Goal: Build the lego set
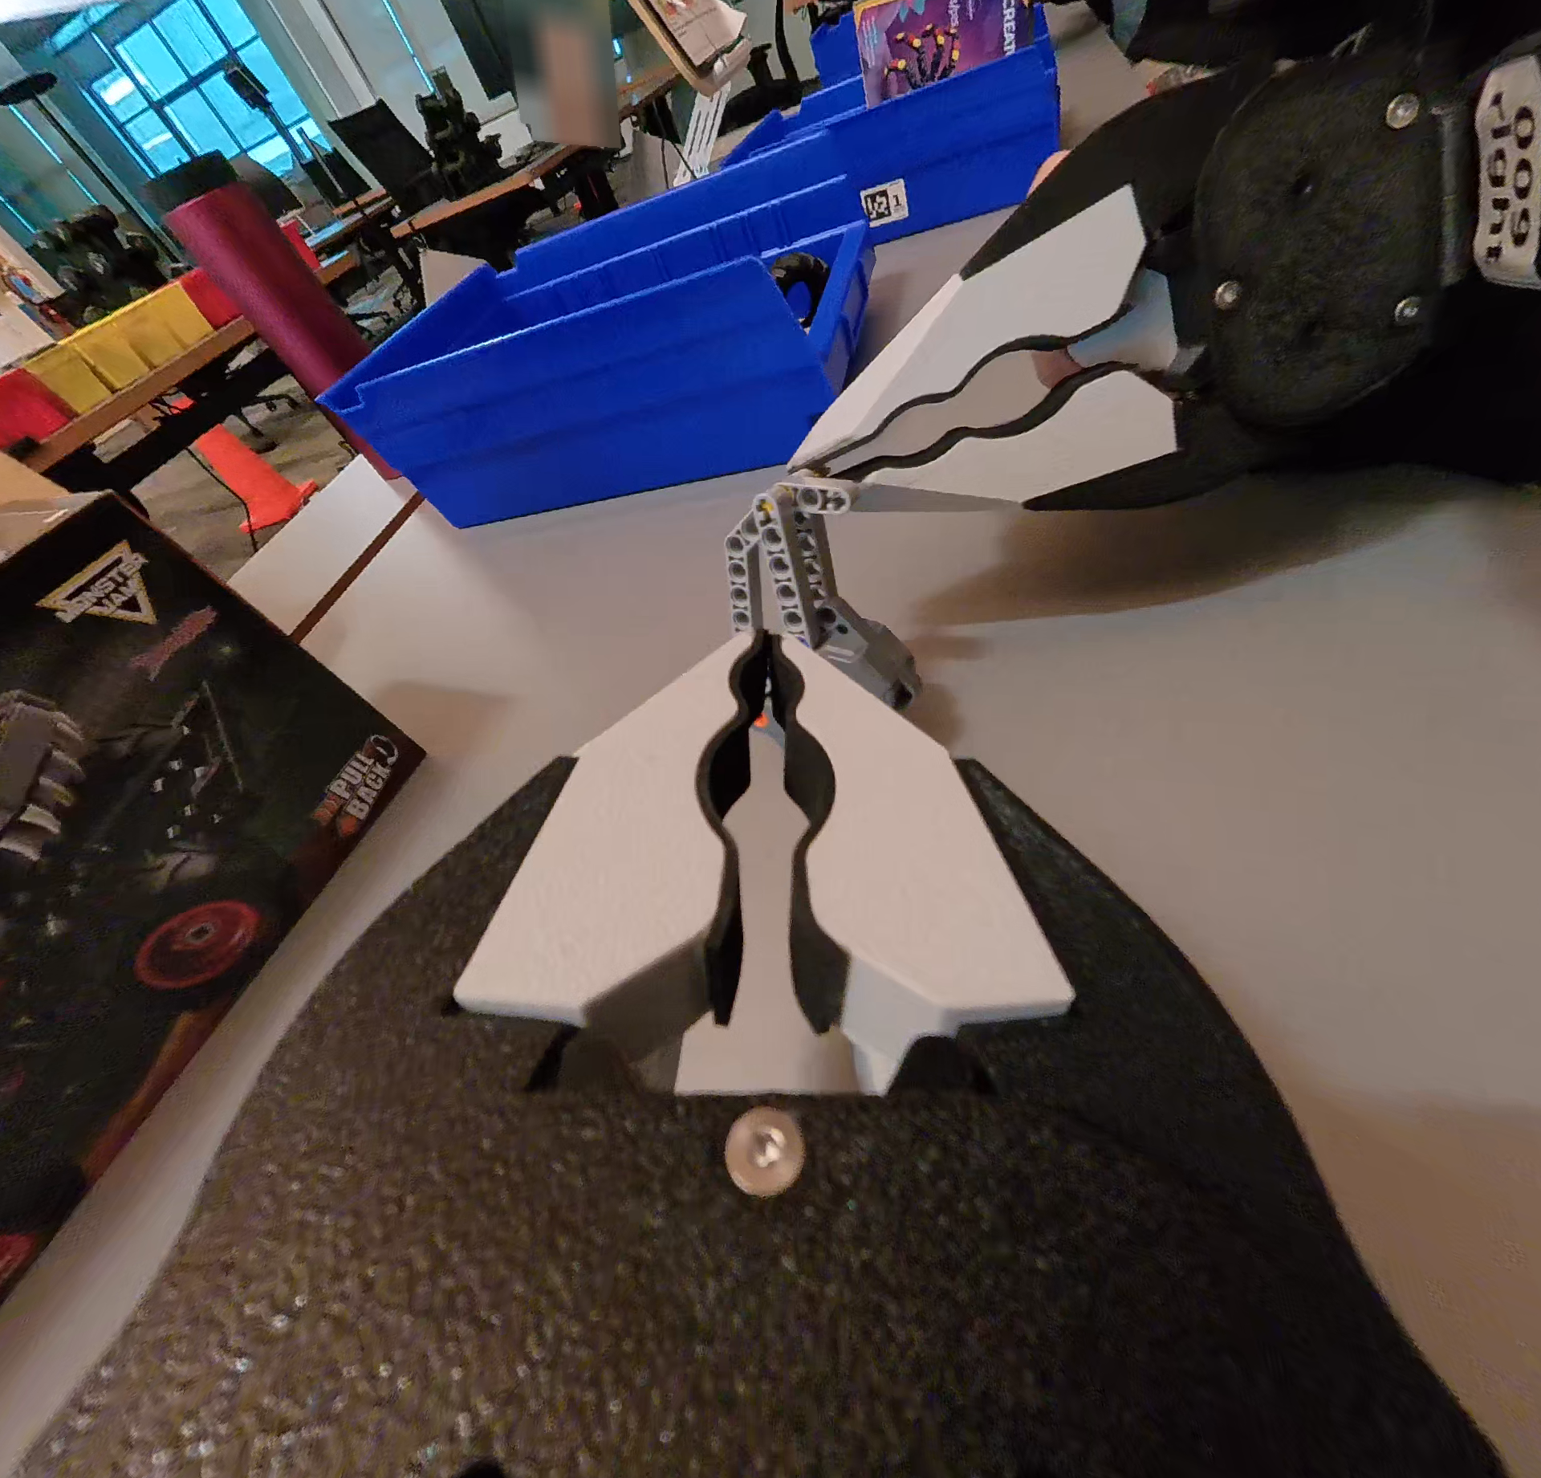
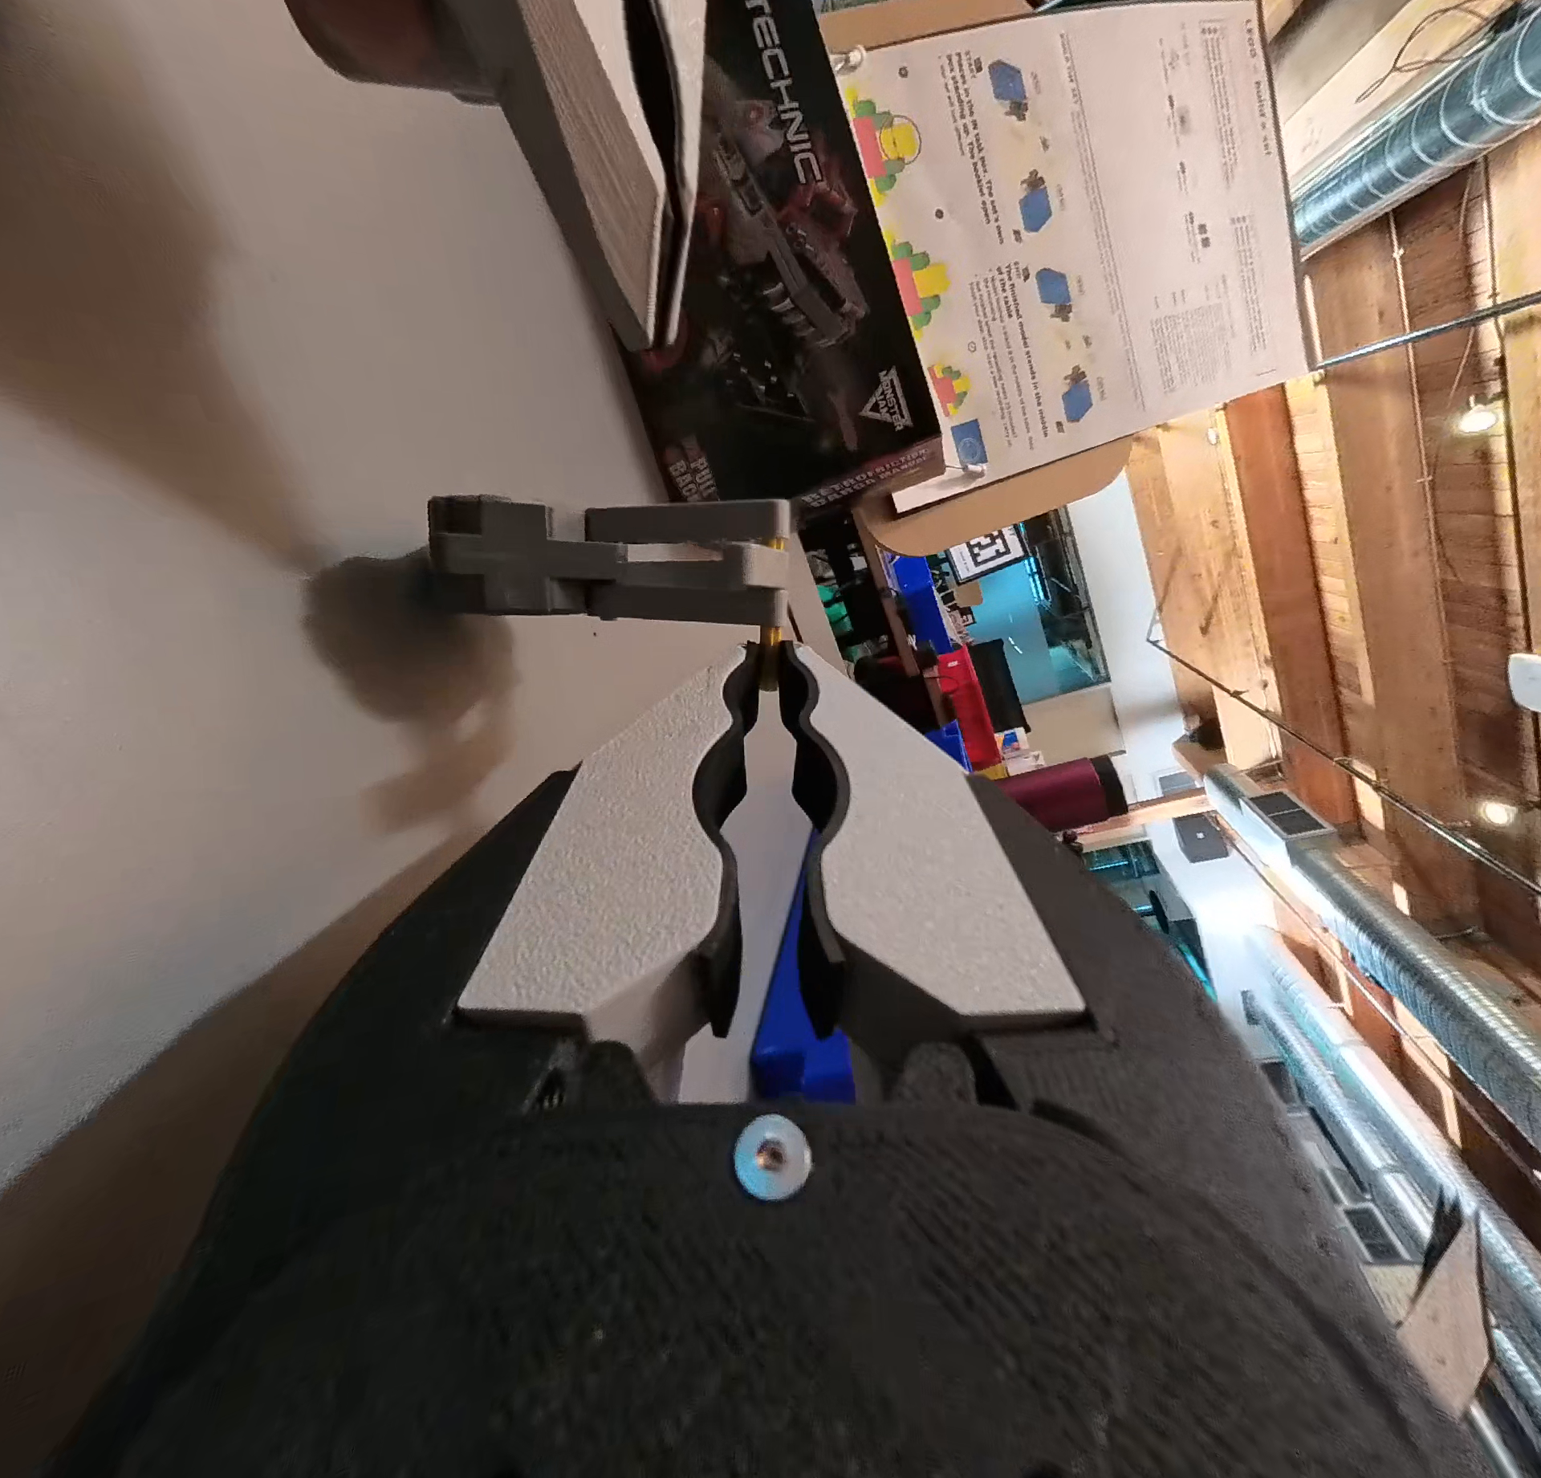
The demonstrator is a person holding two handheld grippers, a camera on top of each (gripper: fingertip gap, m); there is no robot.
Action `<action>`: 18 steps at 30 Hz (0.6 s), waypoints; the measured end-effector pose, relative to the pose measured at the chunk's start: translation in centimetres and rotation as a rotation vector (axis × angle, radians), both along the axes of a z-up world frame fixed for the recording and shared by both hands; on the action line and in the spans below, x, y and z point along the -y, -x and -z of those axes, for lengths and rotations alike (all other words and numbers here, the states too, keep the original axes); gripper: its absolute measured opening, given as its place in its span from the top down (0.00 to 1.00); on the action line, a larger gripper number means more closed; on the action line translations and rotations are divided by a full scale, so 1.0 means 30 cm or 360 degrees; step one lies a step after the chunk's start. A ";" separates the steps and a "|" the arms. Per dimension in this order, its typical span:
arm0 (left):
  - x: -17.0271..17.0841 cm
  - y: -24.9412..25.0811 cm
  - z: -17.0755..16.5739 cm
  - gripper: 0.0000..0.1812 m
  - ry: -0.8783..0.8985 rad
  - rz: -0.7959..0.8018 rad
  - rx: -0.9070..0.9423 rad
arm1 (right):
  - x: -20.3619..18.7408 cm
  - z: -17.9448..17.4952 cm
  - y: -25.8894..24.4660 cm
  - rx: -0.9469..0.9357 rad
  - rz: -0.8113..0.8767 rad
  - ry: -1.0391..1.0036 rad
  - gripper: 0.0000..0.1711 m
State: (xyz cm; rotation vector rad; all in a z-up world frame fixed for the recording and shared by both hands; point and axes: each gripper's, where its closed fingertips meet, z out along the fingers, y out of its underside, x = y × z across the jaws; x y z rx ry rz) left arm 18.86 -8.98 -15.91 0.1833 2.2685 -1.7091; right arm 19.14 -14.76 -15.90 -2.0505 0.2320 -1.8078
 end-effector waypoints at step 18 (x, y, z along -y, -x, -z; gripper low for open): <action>0.040 0.055 -0.018 0.89 0.0046 0.0101 0.0014 | -0.097 -0.020 0.038 0.0230 -0.0171 0.0303 0.99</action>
